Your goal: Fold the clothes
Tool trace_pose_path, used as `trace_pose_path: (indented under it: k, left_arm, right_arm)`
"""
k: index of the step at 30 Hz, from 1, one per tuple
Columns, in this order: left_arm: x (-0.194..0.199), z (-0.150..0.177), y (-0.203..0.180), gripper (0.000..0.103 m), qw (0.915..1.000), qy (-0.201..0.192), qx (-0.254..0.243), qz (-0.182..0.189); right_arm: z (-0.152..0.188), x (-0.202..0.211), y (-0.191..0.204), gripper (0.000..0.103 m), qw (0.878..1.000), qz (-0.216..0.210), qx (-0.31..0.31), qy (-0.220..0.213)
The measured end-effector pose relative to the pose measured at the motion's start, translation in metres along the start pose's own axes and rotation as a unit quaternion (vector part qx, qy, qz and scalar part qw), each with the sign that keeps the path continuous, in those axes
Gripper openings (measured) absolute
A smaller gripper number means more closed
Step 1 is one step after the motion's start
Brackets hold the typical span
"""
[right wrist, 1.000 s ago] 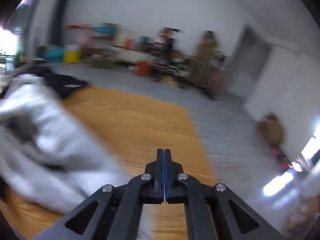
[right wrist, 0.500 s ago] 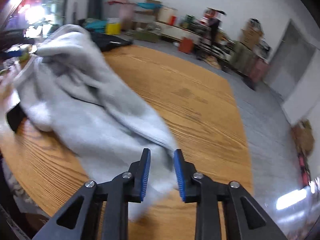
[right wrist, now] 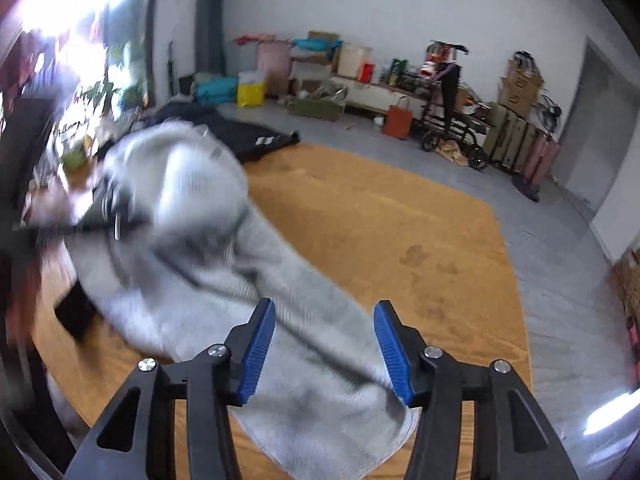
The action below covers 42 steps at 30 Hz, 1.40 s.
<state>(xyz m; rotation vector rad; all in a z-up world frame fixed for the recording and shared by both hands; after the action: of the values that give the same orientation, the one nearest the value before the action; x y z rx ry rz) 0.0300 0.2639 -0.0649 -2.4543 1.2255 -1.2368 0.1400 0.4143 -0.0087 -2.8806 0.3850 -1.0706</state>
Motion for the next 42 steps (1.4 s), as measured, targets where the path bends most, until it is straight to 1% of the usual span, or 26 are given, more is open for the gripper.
trace_pose_path:
  k: [2,4,5,7,8,10,11,12,14,15,16,17,20,22,24,25,27,30,32,34,35,37,38,39,41,42]
  left_arm:
    - [-0.008,0.024,-0.031,0.003,0.9987,0.022,-0.035,0.03]
    - [-0.018,0.046,-0.057,0.003,0.9963,0.043,-0.061,0.043]
    - [-0.023,0.056,-0.067,0.003,0.995,0.052,-0.07,0.049]
    - [-0.034,0.071,-0.081,0.003,0.9911,0.081,-0.07,0.079]
    - [-0.036,0.075,-0.086,0.003,0.9897,0.088,-0.076,0.084]
    - [-0.039,0.083,-0.092,0.005,0.9877,0.098,-0.092,0.079]
    - [-0.04,0.086,-0.094,0.015,0.9866,0.105,-0.097,0.078]
    - [-0.04,0.085,-0.09,0.023,0.9855,0.116,-0.088,0.086]
    - [-0.038,0.083,-0.081,0.065,0.9824,0.139,-0.068,0.105]
    - [-0.031,0.08,-0.073,0.07,0.9807,0.144,-0.054,0.12]
    - [-0.023,0.076,-0.066,0.073,0.9789,0.148,-0.042,0.134]
    - [-0.013,0.069,-0.06,0.073,0.9797,0.14,-0.041,0.137]
    - [0.025,0.044,-0.028,0.074,0.9892,0.089,-0.05,0.106]
    - [0.045,0.018,0.002,0.075,0.9958,0.051,-0.039,0.065]
    - [0.054,-0.01,0.031,0.075,0.9993,0.023,-0.027,0.007]
    - [0.058,-0.024,0.045,0.076,0.9994,0.01,-0.021,-0.024]
    - [0.057,-0.053,0.063,0.076,0.9976,-0.006,-0.018,-0.067]
    - [0.038,-0.083,0.06,0.076,0.9957,-0.008,-0.024,-0.089]
    - [0.018,-0.099,0.047,0.076,0.9935,0.008,-0.044,-0.105]
    - [-0.009,-0.122,0.033,0.076,0.9872,0.047,-0.084,-0.127]
    - [-0.019,-0.131,0.033,0.076,0.9839,0.066,-0.099,-0.134]
    - [-0.052,-0.145,0.029,0.076,0.9756,0.111,-0.127,-0.141]
    - [-0.066,-0.151,0.03,0.076,0.972,0.129,-0.135,-0.143]
    - [-0.085,-0.158,0.034,0.076,0.9683,0.144,-0.138,-0.151]
    - [-0.12,-0.168,0.04,0.076,0.9612,0.167,-0.146,-0.164]
    - [-0.133,-0.171,0.04,0.076,0.9568,0.179,-0.156,-0.168]
  right_arm:
    - [-0.009,0.009,-0.005,0.058,1.0,-0.005,-0.018,-0.011]
    - [-0.015,0.016,-0.006,0.059,1.0,-0.005,-0.024,-0.018]
    - [-0.016,0.019,-0.007,0.059,1.0,0.002,-0.024,-0.02]
    - [-0.016,0.026,-0.01,0.059,0.999,0.016,-0.026,-0.023]
    - [-0.015,0.027,-0.011,0.059,0.999,0.019,-0.03,-0.022]
    - [-0.011,0.028,-0.016,0.059,0.999,0.022,-0.037,-0.017]
    - [-0.008,0.026,-0.018,0.059,0.999,0.025,-0.039,-0.01]
    - [-0.006,0.025,-0.021,0.059,0.999,0.028,-0.041,-0.003]
    - [-0.001,0.019,-0.023,0.059,0.999,0.029,-0.044,0.006]
    - [0.001,0.016,-0.024,0.059,0.998,0.03,-0.045,0.011]
    - [0.003,0.013,-0.024,0.059,0.998,0.029,-0.047,0.015]
    - [0.006,0.01,-0.025,0.06,0.998,0.028,-0.049,0.018]
    - [0.013,-0.003,-0.027,0.061,0.998,0.023,-0.055,0.032]
    - [0.018,-0.015,-0.028,0.063,0.997,0.016,-0.06,0.044]
    - [0.026,-0.033,-0.026,0.064,0.996,0.0,-0.07,0.063]
    - [0.031,-0.046,-0.024,0.064,0.994,-0.012,-0.078,0.078]
    - [0.036,-0.062,-0.02,0.064,0.992,-0.024,-0.087,0.09]
    - [0.038,-0.084,-0.014,0.064,0.989,-0.038,-0.097,0.103]
    - [0.035,-0.096,-0.013,0.066,0.988,-0.038,-0.1,0.109]
    - [0.031,-0.108,-0.013,0.069,0.987,-0.041,-0.105,0.116]
    - [0.031,-0.114,-0.014,0.074,0.985,-0.047,-0.111,0.123]
    - [0.031,-0.125,-0.016,0.074,0.981,-0.058,-0.122,0.137]
    - [0.032,-0.129,-0.017,0.067,0.978,-0.073,-0.136,0.138]
    - [0.032,-0.13,-0.018,0.049,0.975,-0.089,-0.151,0.134]
    - [0.037,-0.129,-0.02,0.039,0.965,-0.136,-0.191,0.117]
    - [0.038,-0.129,-0.019,0.031,0.966,-0.136,-0.19,0.113]
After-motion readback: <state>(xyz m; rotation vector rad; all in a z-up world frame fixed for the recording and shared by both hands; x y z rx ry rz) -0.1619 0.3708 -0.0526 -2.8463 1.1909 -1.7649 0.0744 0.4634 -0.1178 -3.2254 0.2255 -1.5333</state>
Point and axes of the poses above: each gripper's, at about its wrist camera, not at the fingertips, and x roughly against the way its jaws point, y to its left, z to its underside, the point moved 4 cm from there along -x, roughly the way its jaws point, and after that the axes turned 5 degrees about -y, right-handed, at the moved point
